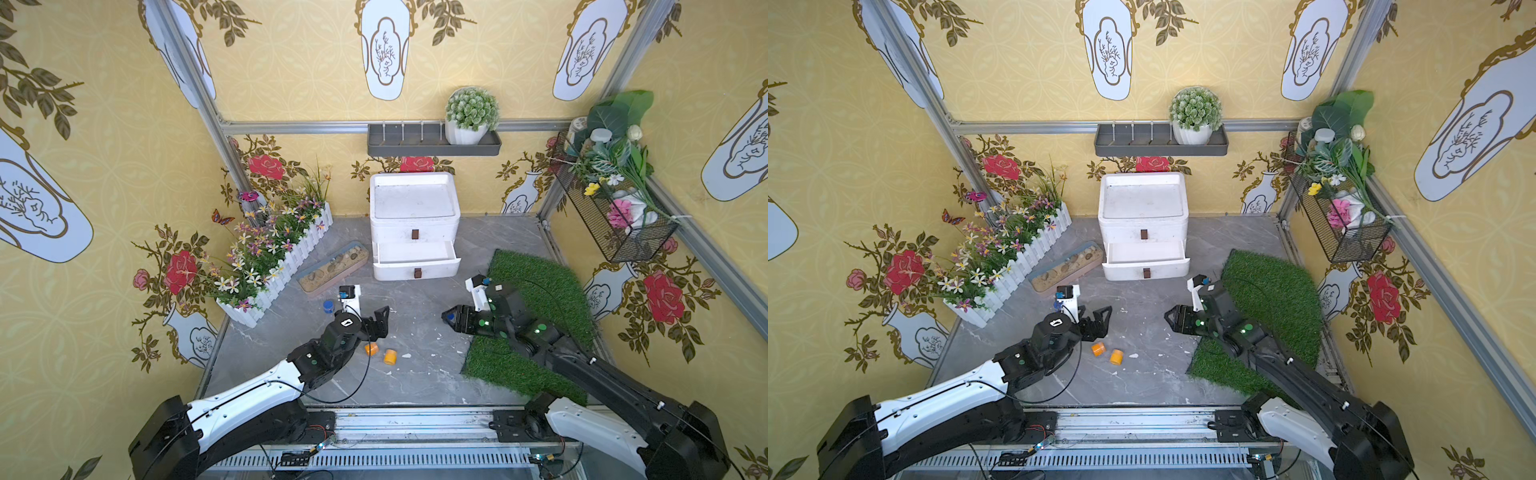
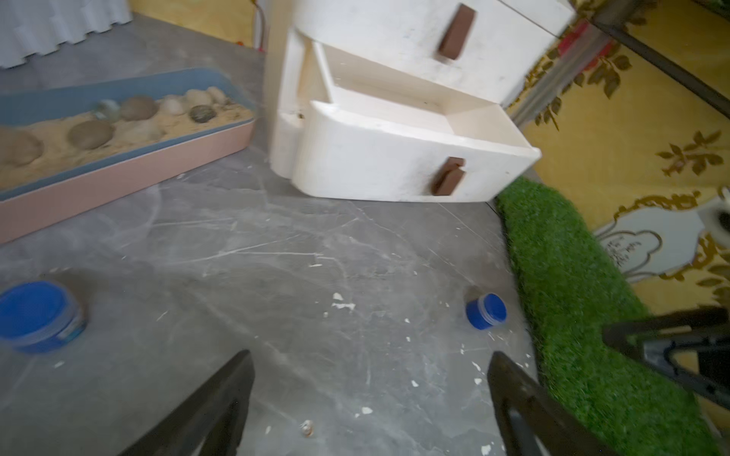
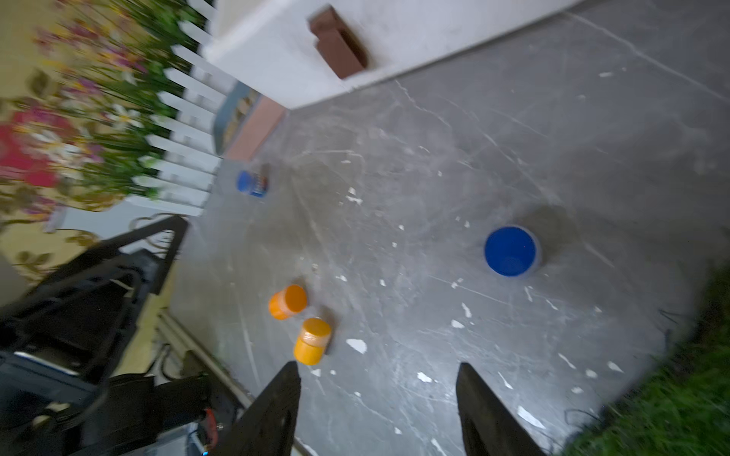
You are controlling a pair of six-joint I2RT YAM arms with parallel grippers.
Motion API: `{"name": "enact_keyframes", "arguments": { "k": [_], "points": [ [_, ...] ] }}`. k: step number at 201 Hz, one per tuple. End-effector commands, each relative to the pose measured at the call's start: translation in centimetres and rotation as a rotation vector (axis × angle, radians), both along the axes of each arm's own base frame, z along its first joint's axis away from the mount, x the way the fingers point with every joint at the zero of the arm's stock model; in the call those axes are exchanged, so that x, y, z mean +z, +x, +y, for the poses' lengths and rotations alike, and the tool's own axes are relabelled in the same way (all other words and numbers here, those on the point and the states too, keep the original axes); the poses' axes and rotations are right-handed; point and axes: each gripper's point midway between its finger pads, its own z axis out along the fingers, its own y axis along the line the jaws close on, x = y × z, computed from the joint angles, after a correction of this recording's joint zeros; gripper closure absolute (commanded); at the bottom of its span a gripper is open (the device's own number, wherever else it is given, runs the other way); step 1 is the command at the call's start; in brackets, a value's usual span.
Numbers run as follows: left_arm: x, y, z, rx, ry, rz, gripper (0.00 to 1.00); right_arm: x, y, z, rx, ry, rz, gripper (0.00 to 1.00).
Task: Put the paint cans in the drawer according to color
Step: Pick up the paint can at the center of the board.
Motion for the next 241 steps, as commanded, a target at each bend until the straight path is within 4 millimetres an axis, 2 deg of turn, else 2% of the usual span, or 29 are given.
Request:
{"name": "enact_keyframes", "arguments": {
  "k": [1, 23, 43, 89, 114, 117, 124, 168, 202, 241],
  "points": [
    [-0.3, 0.6, 2.1, 0.094, -0.150, 0.014, 0.06, -2.8, 0.0, -3.6, -0.060, -0.343, 0.044, 0.29],
    [-1.4, 1.1, 3.9, 0.142, -0.158, 0.032, 0.03, -3.4, 1.4, -3.4, -0.048, -0.433, 0.082, 0.23],
    [-2.1, 1.7, 4.9, 0.175, -0.156, 0.057, 0.00, -3.7, 3.1, -2.6, -0.024, -0.464, 0.098, 0.22],
    [-1.0, 3.3, 5.4, 0.161, -0.099, 0.043, 0.00, -5.6, 6.4, -0.7, 0.012, -0.482, 0.185, 0.23],
    [-0.4, 3.6, 5.7, 0.155, -0.073, 0.026, 0.00, -7.2, 6.7, -1.0, -0.006, -0.509, 0.228, 0.26],
    [-0.4, 4.0, 6.4, 0.181, -0.073, 0.023, 0.00, -7.4, 6.8, -1.1, -0.008, -0.510, 0.231, 0.26],
    [-0.3, 4.1, 6.7, 0.188, -0.073, 0.018, 0.00, -7.8, 6.7, -1.1, -0.009, -0.511, 0.242, 0.27],
    [-0.2, 5.0, 7.4, 0.192, -0.077, 0.015, 0.00, -10.1, 6.7, -1.5, -0.022, -0.519, 0.300, 0.32],
    [-0.5, 5.5, 7.1, 0.176, -0.077, 0.029, 0.00, -10.8, 7.1, -1.5, -0.025, -0.531, 0.312, 0.41],
    [-0.4, 5.6, 7.1, 0.170, -0.073, 0.030, 0.00, -11.5, 7.6, -1.8, -0.031, -0.541, 0.330, 0.43]
  ]
}}
